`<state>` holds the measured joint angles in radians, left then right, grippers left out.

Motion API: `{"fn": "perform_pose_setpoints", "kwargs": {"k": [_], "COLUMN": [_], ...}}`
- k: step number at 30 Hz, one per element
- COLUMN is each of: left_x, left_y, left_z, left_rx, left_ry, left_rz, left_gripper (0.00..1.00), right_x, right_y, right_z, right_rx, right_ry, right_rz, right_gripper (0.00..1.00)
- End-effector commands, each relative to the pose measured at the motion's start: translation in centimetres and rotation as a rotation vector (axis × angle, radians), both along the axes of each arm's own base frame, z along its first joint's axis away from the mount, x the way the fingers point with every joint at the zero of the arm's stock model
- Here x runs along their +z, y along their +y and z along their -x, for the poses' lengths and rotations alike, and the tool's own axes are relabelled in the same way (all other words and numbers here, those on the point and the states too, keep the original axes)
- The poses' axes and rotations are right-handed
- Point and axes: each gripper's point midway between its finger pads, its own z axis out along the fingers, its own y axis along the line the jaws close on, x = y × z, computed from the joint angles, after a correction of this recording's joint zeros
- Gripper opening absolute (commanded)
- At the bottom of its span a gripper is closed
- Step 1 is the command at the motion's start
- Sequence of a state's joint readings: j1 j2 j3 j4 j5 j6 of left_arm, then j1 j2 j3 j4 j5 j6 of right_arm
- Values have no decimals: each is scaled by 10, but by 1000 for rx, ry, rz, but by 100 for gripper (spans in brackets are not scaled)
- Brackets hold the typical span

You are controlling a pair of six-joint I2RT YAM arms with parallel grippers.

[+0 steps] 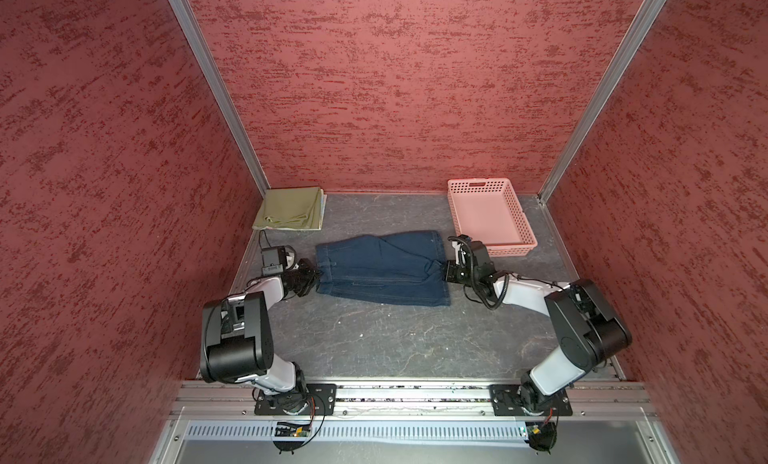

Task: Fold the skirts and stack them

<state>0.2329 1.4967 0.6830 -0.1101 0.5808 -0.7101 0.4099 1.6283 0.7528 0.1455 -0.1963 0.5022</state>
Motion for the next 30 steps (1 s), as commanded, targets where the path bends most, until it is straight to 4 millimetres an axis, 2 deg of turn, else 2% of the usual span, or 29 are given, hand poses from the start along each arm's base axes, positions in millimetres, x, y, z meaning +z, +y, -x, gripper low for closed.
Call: {"fn": "perform_pose_setpoints", "kwargs": {"k": [1,2,5,11,17,23,25,30], "left_x": [31,33,29,6,-7,-21,-18,2], "left_y": [8,9,3,-15,-32,-30,-30,-32], "left_z": [-7,-3,10,31,33,31,28,15], "left_rx": [13,14,5,-8,2,19,27,45], "left_ry": [-69,-60,-33,-10,-20,-5,-16,-66], "left_rz": [-51,-63,-81,-58,-17,-20,-6,41], "left_gripper": [4,17,38,47,48,49,48,48], "right_x": [17,17,16,15,15,14,13,13], "right_y": [0,0,0,4,4,4,4,4], "right_z": [-8,-8,-10,-13,-14,-12,-12,-13], "right_rx": [-9,-10,-9,1,5,7,8,10], "right_ry": [-39,-40,-39,-36,-35,-33,-32,-31], "right_rz": [14,15,14,6,13,16,17,15], "right_gripper": [0,0,0,0,0,0,0,0]}}
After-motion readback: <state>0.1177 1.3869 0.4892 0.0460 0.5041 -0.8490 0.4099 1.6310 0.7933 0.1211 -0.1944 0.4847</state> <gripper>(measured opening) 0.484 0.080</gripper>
